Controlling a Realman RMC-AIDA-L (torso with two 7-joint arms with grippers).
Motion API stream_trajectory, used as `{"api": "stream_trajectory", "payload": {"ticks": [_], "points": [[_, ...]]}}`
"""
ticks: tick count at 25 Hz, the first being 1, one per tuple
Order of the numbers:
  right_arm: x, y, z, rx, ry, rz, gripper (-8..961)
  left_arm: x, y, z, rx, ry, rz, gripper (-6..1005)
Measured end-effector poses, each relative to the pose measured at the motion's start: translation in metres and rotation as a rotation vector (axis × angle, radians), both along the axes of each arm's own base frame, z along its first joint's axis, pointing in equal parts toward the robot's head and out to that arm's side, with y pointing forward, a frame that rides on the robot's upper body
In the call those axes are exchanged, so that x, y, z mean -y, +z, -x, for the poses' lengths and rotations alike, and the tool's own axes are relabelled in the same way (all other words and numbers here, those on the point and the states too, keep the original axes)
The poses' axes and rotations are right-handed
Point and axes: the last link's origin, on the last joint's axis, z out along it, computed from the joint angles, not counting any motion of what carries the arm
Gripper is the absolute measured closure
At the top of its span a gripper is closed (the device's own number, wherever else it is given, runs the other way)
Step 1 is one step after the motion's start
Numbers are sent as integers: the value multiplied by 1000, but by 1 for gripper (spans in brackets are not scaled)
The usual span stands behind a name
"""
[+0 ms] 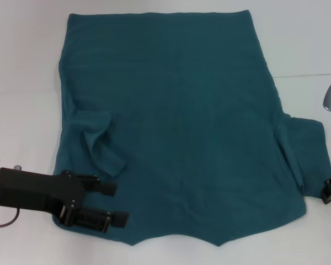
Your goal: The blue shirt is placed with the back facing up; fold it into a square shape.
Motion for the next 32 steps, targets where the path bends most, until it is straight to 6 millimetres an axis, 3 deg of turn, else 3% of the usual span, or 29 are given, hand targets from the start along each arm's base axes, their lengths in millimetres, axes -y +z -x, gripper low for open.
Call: {"api": "stream_trajectory", "payload": {"ticks": [5, 18, 26, 32], "points": [[0, 0, -1, 1, -5, 4, 689, 0, 0, 0, 0, 0, 0, 79], [-9, 15, 10, 10, 51, -58, 902, 1, -1, 1, 2, 4, 2, 79], [-19, 29, 54, 24, 216, -105, 909, 2, -1, 1, 6, 7, 2, 79], [-19, 12, 103, 67, 420, -31, 906, 2, -1, 1, 11, 9, -1, 79]]}}
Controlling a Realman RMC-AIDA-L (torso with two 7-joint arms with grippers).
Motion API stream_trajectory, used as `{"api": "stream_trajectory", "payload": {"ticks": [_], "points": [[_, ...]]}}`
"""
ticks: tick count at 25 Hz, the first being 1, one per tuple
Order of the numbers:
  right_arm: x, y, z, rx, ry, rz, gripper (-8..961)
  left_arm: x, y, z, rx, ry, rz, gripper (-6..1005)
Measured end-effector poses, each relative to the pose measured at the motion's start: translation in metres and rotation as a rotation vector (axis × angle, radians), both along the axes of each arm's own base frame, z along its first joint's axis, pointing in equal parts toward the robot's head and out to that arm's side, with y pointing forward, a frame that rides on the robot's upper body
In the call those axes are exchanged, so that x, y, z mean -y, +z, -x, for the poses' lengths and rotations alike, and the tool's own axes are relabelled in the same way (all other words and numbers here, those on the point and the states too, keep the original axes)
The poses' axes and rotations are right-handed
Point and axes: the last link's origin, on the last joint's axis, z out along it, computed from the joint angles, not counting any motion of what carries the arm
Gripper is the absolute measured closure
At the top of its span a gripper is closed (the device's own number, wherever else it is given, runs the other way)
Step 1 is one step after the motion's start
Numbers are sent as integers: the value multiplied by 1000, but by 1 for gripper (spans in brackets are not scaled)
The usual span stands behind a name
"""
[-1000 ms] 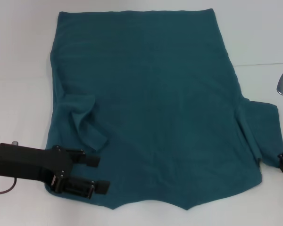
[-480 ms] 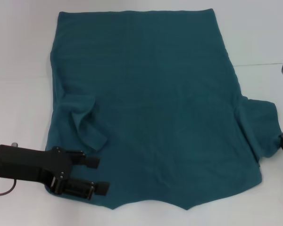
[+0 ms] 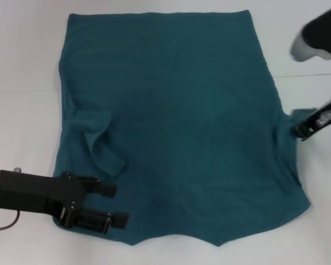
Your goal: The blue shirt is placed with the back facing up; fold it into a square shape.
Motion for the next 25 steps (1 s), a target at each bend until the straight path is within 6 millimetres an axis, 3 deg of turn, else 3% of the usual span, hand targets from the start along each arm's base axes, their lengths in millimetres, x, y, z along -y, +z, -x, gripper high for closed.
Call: {"api": "stream_trajectory", "payload": {"ticks": [4, 12, 19, 25], "points": [[2, -29, 19, 87, 115, 97, 903, 2, -1, 1, 5, 6, 1, 79], [14, -68, 30, 207, 235, 253, 896, 5, -2, 6, 8, 22, -1, 79], [13, -70, 27, 202, 200, 247, 891, 7, -3, 8, 8, 32, -4, 80], [12, -63, 20, 171, 162, 219, 718, 6, -3, 10, 9, 40, -15, 80]]}}
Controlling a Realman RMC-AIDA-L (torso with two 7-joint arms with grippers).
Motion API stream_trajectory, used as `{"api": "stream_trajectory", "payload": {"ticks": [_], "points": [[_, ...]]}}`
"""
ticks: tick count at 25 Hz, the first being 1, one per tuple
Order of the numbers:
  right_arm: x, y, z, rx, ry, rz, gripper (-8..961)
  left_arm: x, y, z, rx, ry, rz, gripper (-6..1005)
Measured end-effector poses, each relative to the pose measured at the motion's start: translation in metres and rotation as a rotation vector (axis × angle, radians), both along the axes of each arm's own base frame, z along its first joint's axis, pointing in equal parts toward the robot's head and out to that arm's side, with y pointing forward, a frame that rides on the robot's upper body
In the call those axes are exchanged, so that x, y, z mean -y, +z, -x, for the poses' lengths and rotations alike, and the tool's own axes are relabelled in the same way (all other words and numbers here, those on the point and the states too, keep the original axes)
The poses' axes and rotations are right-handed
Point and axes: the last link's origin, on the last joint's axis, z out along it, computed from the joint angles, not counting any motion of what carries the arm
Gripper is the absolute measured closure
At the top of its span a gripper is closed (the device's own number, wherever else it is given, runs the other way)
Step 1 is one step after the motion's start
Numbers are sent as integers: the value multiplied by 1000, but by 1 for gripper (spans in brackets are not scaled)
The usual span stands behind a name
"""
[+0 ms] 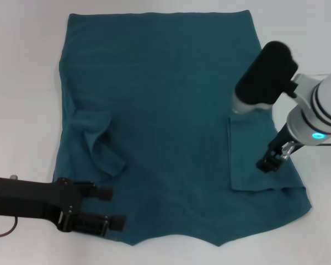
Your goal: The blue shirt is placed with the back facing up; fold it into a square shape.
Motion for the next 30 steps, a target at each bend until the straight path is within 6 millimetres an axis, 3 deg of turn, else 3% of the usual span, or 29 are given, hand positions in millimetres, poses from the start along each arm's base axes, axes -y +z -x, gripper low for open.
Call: {"api": "stream_trajectory", "payload": {"ticks": [5, 8, 12, 18, 30], "points": [[-6, 17, -5, -110, -47, -65, 475, -5, 3, 5, -15, 63, -29, 80], [-5, 26, -4, -227, -66, -47, 232, -9, 8, 11, -46, 167, -40, 80], [0, 36, -5, -335, -61, 4, 153, -12, 21, 13, -93, 310, -43, 80], [3, 41, -8, -347, -42, 38, 35, -20, 44, 17, -205, 533, -92, 80], [3, 44, 8, -315, 28, 105, 39, -40, 44, 29, -302, 820, -130, 82]]}}
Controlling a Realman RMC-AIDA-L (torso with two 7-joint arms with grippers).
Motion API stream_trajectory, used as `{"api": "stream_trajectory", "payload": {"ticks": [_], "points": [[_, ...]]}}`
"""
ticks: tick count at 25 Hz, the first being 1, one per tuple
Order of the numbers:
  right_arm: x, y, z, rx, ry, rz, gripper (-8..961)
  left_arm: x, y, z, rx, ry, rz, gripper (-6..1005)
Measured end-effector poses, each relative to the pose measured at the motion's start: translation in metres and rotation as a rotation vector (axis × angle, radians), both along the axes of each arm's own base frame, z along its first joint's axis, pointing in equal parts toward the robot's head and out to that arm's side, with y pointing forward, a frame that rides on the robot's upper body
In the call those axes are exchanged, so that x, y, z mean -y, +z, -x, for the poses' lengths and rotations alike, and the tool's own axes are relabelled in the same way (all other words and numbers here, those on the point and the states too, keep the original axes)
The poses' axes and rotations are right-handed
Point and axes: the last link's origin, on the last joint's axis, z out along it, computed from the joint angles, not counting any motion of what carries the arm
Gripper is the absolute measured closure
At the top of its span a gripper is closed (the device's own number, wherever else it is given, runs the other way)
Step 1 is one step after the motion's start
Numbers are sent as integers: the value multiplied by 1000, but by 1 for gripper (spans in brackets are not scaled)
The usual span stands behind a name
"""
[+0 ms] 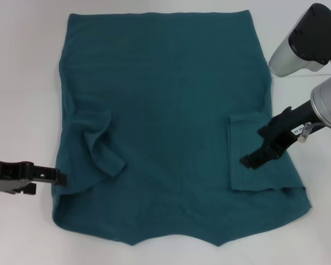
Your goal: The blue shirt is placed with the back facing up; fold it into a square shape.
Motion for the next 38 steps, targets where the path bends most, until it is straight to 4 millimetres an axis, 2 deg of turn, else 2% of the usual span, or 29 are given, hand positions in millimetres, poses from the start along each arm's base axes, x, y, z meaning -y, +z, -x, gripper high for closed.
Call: {"api": "stream_trajectory", "payload": {"ticks": [11, 24, 34, 38], "points": [[-5, -3, 7, 4, 29, 7, 38, -12, -25, 11, -54, 70, 19, 84], [-7, -8, 7, 6, 32, 20, 40, -19, -46, 5, -146, 51, 33, 86], [-6, -9, 0, -2, 13, 15, 41, -21, -47, 11, -201, 18, 32, 88], [-6, -10, -2, -3, 7, 18, 41, -18, -50, 14, -236, 6, 47, 262]]}}
